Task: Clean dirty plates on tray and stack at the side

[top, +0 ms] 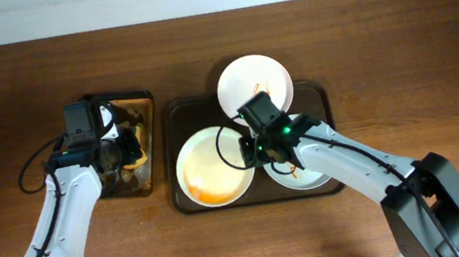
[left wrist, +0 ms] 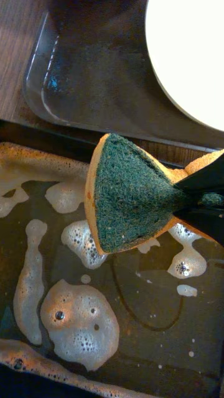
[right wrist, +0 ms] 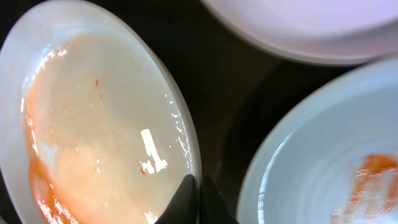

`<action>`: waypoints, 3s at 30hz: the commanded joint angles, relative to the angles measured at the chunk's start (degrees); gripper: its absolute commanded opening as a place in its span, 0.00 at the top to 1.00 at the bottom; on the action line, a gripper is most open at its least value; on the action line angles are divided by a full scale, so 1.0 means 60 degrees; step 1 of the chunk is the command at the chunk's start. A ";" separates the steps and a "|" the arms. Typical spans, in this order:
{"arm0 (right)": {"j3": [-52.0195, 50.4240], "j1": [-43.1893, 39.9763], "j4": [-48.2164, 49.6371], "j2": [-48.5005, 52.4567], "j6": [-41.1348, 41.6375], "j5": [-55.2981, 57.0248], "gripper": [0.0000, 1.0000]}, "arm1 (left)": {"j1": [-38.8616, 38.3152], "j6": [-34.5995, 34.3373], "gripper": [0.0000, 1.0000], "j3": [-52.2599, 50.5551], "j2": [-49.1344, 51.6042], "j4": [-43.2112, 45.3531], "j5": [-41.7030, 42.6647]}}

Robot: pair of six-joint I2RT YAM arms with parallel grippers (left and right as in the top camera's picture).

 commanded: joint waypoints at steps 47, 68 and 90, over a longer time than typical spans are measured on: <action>0.2477 -0.3147 -0.1759 -0.2200 -0.0306 0.2943 0.96 | 0.0055 -0.0084 1.00 0.0025 -0.0073 0.0033 0.0033; 0.2007 -0.8943 -0.2455 -0.1053 -0.1424 -0.1016 0.79 | 0.0051 -0.0087 1.00 0.0025 -0.0073 0.0033 0.0040; 0.1927 -0.8626 -0.1366 0.2218 -0.1865 0.0514 0.94 | 0.0051 -0.0087 1.00 0.0025 -0.0073 0.0018 0.0044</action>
